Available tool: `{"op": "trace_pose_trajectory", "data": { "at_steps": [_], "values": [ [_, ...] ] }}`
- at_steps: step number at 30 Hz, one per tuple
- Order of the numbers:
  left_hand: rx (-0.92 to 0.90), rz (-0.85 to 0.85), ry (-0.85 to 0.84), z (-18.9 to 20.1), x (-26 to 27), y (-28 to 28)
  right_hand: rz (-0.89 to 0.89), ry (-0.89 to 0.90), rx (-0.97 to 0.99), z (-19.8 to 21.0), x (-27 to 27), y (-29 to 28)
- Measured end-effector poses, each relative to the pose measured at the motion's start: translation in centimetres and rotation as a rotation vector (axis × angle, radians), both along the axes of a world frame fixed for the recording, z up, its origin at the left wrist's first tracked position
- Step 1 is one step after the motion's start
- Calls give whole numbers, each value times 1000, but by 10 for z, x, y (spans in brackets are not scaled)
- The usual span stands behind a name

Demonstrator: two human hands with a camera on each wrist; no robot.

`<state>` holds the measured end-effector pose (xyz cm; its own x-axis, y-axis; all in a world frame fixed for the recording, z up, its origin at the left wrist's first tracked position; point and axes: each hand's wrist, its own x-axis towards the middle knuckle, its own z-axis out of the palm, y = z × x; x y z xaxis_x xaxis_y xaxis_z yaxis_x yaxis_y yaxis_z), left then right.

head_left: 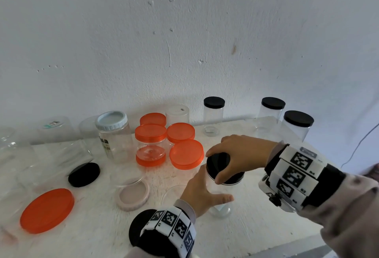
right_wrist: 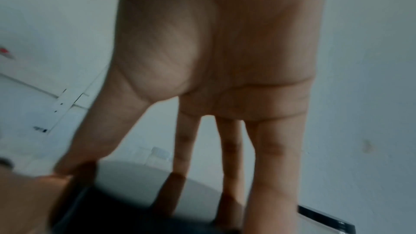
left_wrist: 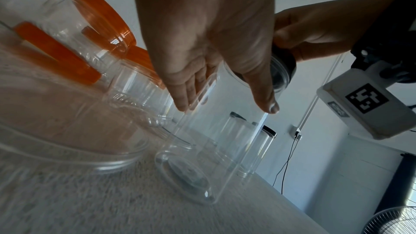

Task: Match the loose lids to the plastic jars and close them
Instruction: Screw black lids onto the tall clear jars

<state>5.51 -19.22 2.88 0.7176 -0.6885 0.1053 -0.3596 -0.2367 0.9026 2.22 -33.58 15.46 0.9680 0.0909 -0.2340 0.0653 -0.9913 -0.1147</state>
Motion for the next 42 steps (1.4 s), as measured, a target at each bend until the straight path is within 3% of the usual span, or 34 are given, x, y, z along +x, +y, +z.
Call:
{"op": "trace_pose_trajectory", "data": {
  "at_steps": [4, 11, 15, 21, 27, 31, 37, 42],
  "values": [
    [-12, -12, 17, 0, -1, 0, -78, -108, -47, -11, -3, 4],
    [6, 9, 6, -2, -1, -1, 28, 162, 134, 3, -5, -7],
    [6, 15, 11, -2, -1, -2, 37, 105, 111, 1, -2, -9],
    [-8, 9, 22, -3, -2, -1, -100, -22, -4, -12, -3, -1],
    [3, 22, 8, -4, -1, -2, 12, 175, 99, 4, -4, -5],
    [9, 20, 5, -4, -2, -1, 60, 133, 120, 5, -2, -6],
    [6, 6, 1, -3, -1, -1, -75, -1, 23, -9, 0, -2],
    [12, 22, 4, -4, -1, -1, -26, 93, 75, -7, -4, -4]
  ]
}}
